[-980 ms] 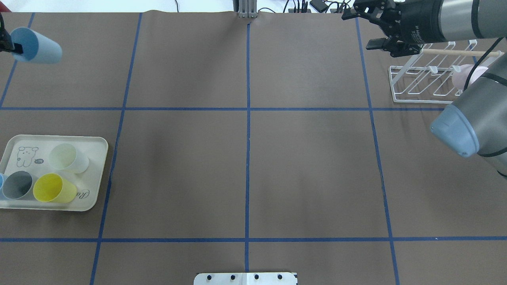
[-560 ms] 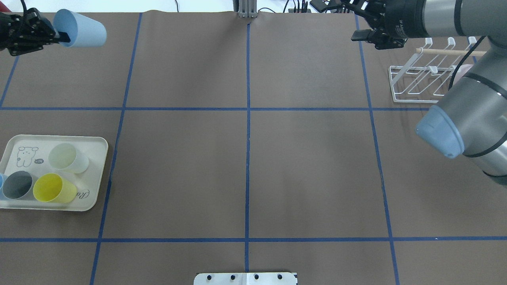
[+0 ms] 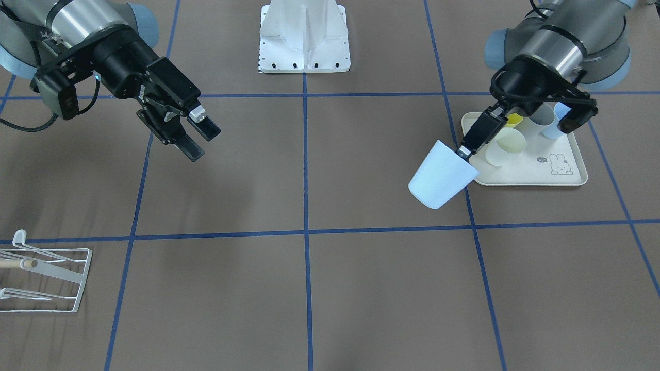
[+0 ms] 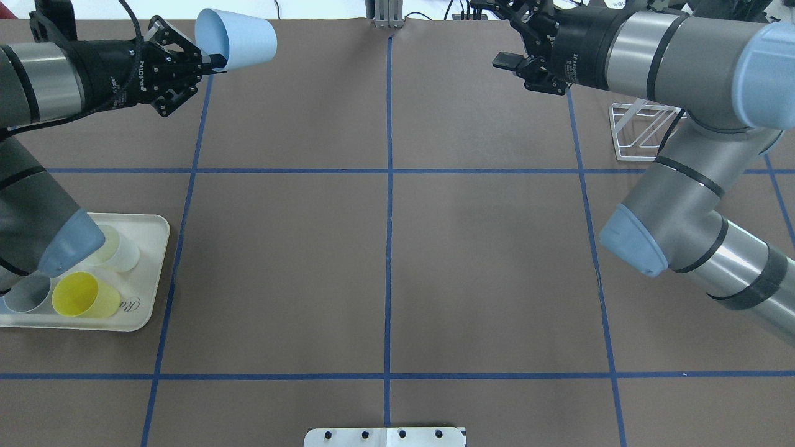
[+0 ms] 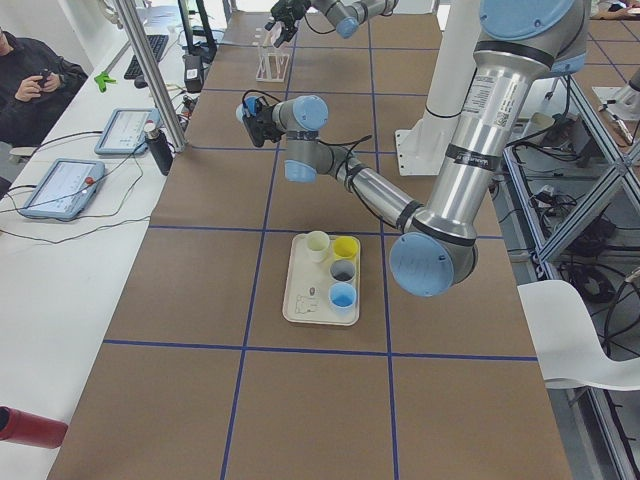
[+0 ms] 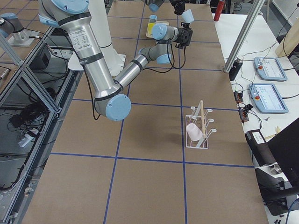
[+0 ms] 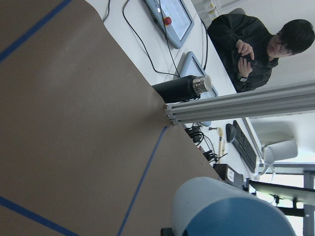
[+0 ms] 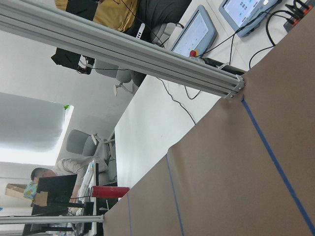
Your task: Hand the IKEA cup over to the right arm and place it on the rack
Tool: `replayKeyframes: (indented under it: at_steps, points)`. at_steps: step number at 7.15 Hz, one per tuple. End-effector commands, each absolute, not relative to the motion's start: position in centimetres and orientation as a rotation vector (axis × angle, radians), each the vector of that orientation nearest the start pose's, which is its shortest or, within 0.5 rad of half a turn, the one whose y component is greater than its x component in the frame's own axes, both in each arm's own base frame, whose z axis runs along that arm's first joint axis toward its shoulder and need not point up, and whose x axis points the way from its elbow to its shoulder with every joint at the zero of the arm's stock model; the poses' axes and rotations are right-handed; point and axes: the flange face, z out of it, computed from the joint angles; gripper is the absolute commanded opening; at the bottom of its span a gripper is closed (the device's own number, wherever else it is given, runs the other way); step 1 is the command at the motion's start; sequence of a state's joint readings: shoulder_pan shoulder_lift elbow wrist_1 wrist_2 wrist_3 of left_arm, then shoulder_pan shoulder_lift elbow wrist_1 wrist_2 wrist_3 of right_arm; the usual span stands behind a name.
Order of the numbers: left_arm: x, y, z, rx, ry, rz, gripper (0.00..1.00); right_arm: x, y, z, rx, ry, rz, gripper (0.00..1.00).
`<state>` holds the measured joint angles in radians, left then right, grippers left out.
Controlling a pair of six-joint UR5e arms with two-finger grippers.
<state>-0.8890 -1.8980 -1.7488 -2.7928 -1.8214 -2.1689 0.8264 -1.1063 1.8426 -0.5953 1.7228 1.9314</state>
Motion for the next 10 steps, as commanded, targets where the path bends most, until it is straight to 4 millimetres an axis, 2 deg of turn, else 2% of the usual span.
replayKeyframes:
  at_steps: [1,2,3,5,6,10]
  points:
    - [29.0,-50.1,28.0,-0.115,2.105,-0.941,0.00,-32.5,-48.4,13.9,0.225,-1.824,0.783,1.00]
    - [32.9,-49.9,26.2,-0.206,2.211,-0.982,0.00,-34.2,-47.2,13.5,0.232,-1.848,0.795,1.00]
    - [35.3,-49.3,24.2,-0.235,2.258,-0.994,0.00,-35.1,-46.7,13.9,0.233,-1.914,0.799,1.00]
    - [36.2,-49.1,21.6,-0.293,2.301,-0.982,0.00,-36.1,-47.5,15.7,0.203,-1.978,0.801,1.00]
    - [36.9,-48.6,20.5,-0.310,2.314,-0.961,0.00,-36.2,-47.5,15.7,0.203,-1.981,0.800,1.00]
    - [40.4,-46.0,18.5,-0.385,2.327,-0.913,0.00,-36.3,-47.5,15.8,0.202,-1.980,0.803,1.00]
